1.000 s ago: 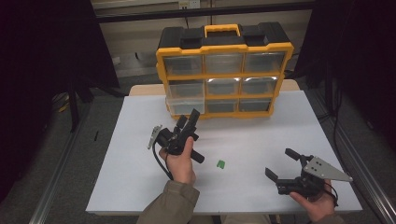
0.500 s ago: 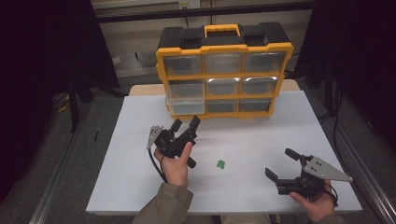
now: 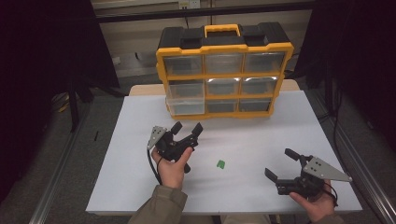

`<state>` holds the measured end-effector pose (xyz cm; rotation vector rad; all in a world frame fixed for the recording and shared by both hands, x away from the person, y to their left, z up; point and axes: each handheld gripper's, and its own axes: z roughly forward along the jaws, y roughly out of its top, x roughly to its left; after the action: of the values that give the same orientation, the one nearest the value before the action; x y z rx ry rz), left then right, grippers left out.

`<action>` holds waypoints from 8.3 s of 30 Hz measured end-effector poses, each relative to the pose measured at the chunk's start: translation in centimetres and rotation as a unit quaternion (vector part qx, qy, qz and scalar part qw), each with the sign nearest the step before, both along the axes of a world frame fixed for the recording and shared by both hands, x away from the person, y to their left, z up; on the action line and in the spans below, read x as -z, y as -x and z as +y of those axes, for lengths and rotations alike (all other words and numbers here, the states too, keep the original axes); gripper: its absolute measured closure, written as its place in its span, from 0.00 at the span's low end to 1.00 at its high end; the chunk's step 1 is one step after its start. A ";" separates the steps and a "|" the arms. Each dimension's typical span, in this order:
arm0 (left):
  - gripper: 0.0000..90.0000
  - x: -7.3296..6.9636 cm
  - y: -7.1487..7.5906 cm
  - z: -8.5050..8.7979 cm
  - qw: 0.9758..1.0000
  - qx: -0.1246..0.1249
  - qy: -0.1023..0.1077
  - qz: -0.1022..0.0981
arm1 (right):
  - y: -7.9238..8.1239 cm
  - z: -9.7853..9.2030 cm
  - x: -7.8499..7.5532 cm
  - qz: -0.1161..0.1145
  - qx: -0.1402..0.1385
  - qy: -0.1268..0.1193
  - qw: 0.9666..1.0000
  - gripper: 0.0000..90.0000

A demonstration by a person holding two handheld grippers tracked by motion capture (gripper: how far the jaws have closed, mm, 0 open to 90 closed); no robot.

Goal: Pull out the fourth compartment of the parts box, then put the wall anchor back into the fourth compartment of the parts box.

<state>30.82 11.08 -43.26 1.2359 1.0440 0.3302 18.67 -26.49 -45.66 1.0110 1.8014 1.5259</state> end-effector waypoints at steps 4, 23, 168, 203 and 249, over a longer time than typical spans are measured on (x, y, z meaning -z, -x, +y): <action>0.08 -0.1 0.2 0.0 1.000 0.013 -0.008 0.001 | 0.0 0.0 0.0 0.000 0.000 0.000 1.000 0.01; 0.08 0.7 0.5 -1.2 0.987 0.105 -0.119 -0.003 | 0.0 0.0 0.0 0.000 0.002 0.002 1.000 0.01; 0.94 -0.6 -2.2 -6.5 0.884 0.220 -0.344 0.229 | 0.2 -0.4 0.0 0.001 0.011 0.001 1.000 0.01; 0.94 -5.1 -4.3 -6.7 0.891 0.220 -0.321 0.236 | 0.2 -0.4 0.0 0.000 0.010 0.002 1.000 0.01; 0.94 -9.6 -6.7 -6.4 0.901 0.201 -0.297 0.243 | 0.1 -0.5 0.0 -0.004 0.007 0.004 1.000 0.01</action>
<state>37.50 4.71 -33.67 2.1261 1.1054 0.0019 18.60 -26.99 -45.67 1.0108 1.7888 1.5118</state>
